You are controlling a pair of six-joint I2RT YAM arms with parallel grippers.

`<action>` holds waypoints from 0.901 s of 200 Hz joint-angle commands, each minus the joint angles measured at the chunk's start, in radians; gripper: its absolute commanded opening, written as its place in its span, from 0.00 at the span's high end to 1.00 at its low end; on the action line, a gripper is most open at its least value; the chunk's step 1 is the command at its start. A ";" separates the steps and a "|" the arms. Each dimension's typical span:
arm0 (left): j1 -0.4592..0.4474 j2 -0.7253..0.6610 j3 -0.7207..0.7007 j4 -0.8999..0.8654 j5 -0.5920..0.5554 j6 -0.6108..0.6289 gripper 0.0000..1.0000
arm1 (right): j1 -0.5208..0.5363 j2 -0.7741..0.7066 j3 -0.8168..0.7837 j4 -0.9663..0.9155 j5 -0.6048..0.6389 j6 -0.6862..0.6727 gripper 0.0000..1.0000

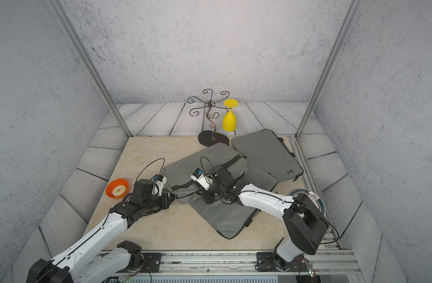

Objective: Open the zippered laptop bag and take out the laptop
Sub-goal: Unzip the zipper on the zippered laptop bag.

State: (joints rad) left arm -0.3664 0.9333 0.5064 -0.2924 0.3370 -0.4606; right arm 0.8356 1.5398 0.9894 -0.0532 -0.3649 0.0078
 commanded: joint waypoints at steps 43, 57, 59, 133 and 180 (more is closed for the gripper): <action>-0.005 -0.041 0.056 -0.081 0.216 -0.046 1.00 | -0.006 0.046 0.032 0.001 0.054 0.000 1.00; -0.005 -0.032 0.073 -0.129 0.220 -0.028 1.00 | -0.006 0.048 0.031 -0.002 0.063 0.000 1.00; -0.005 -0.031 0.074 -0.136 0.220 -0.026 1.00 | -0.007 0.049 0.031 -0.003 0.064 -0.001 1.00; -0.048 -0.014 0.099 -0.229 0.173 -0.003 1.00 | -0.005 0.070 0.067 -0.015 0.075 0.017 1.00; -0.052 -0.019 0.067 -0.104 0.290 -0.145 0.98 | -0.005 0.078 0.075 -0.020 0.087 0.023 1.00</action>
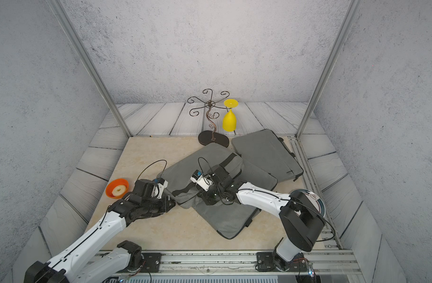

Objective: Open the zippered laptop bag and take out the laptop
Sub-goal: Unzip the zipper on the zippered laptop bag.

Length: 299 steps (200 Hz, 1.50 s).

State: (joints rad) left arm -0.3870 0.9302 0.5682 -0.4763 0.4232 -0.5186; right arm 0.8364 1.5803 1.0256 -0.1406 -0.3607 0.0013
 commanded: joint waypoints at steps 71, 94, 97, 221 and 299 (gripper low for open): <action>-0.036 -0.011 0.019 -0.015 0.083 -0.053 0.91 | -0.007 0.034 0.033 0.073 0.078 0.037 1.00; -0.035 0.003 0.004 0.061 0.062 -0.084 0.87 | -0.007 0.024 0.031 0.072 0.072 0.048 1.00; -0.035 0.003 0.001 0.080 0.063 -0.091 0.87 | -0.007 0.022 0.031 0.072 0.071 0.049 1.00; 0.003 -0.005 -0.014 0.130 0.023 -0.048 1.00 | -0.007 0.009 0.021 0.079 0.072 0.058 1.00; -0.001 -0.125 0.011 -0.010 0.179 -0.036 1.00 | -0.011 0.039 0.045 0.063 0.120 0.048 1.00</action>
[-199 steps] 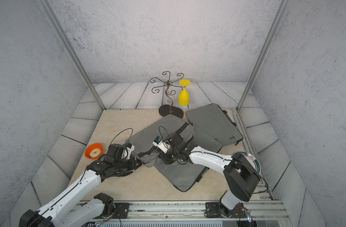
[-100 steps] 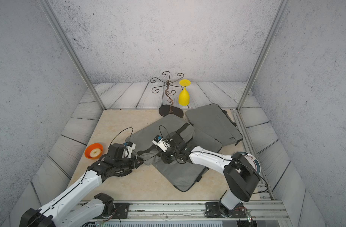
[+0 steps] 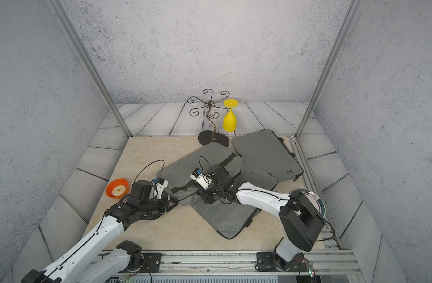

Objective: Open the zippered laptop bag and take out the laptop
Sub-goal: Unzip the zipper on the zippered laptop bag.

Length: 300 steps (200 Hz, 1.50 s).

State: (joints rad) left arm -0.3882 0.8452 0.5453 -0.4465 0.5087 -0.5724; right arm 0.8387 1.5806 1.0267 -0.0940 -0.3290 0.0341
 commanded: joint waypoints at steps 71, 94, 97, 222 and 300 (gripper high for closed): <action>-0.094 0.061 0.121 0.014 0.146 0.024 1.00 | -0.009 0.075 0.067 0.008 0.082 0.001 1.00; -0.132 0.124 0.163 0.025 0.120 0.023 1.00 | -0.001 0.076 0.067 0.003 0.081 -0.011 1.00; -0.135 0.135 0.168 0.023 0.116 0.024 1.00 | 0.000 0.076 0.068 0.001 0.082 -0.013 1.00; -0.243 0.356 0.285 0.002 0.019 -0.020 0.90 | -0.004 0.019 -0.002 0.068 -0.011 0.024 0.92; -0.155 0.219 0.272 -0.144 0.004 -0.054 0.63 | -0.034 -0.059 -0.064 0.068 -0.009 0.048 0.68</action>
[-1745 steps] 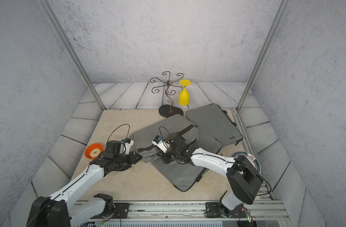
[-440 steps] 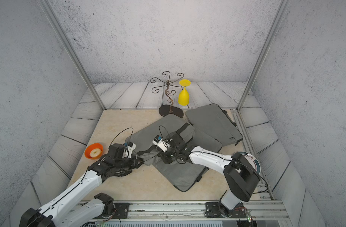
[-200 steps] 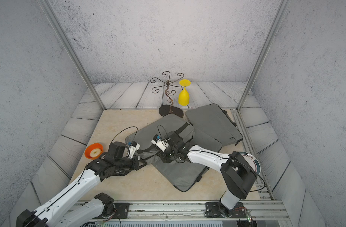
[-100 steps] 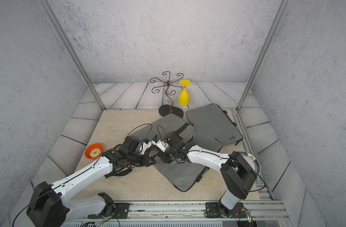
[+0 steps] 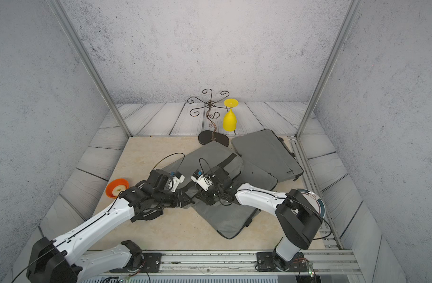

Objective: Open the zippered laptop bag and take out the laptop
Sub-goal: Unzip the zipper on the zippered laptop bag.

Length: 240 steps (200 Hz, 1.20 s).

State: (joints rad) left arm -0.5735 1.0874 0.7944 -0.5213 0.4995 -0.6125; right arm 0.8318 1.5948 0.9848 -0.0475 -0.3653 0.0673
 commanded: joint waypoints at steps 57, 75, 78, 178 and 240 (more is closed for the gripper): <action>0.149 -0.068 0.064 -0.250 -0.096 -0.101 0.48 | -0.031 -0.110 -0.070 0.009 0.021 0.006 0.67; 0.162 -0.099 0.021 -0.182 -0.120 -0.209 0.46 | -0.031 -0.115 -0.079 0.006 0.016 -0.004 0.68; 0.162 -0.106 0.010 -0.163 -0.116 -0.229 0.46 | -0.030 -0.115 -0.081 0.005 0.016 -0.007 0.68; 0.149 -0.143 -0.210 0.139 -0.093 -0.603 0.41 | -0.031 -0.165 -0.111 -0.051 0.005 -0.018 0.52; 0.150 -0.078 -0.195 0.214 -0.121 -0.596 0.50 | -0.021 -0.236 -0.183 -0.056 -0.012 0.026 0.46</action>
State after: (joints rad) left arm -0.4221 0.9882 0.5869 -0.3607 0.3931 -1.2037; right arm 0.8055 1.4204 0.8288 -0.0860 -0.3649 0.0643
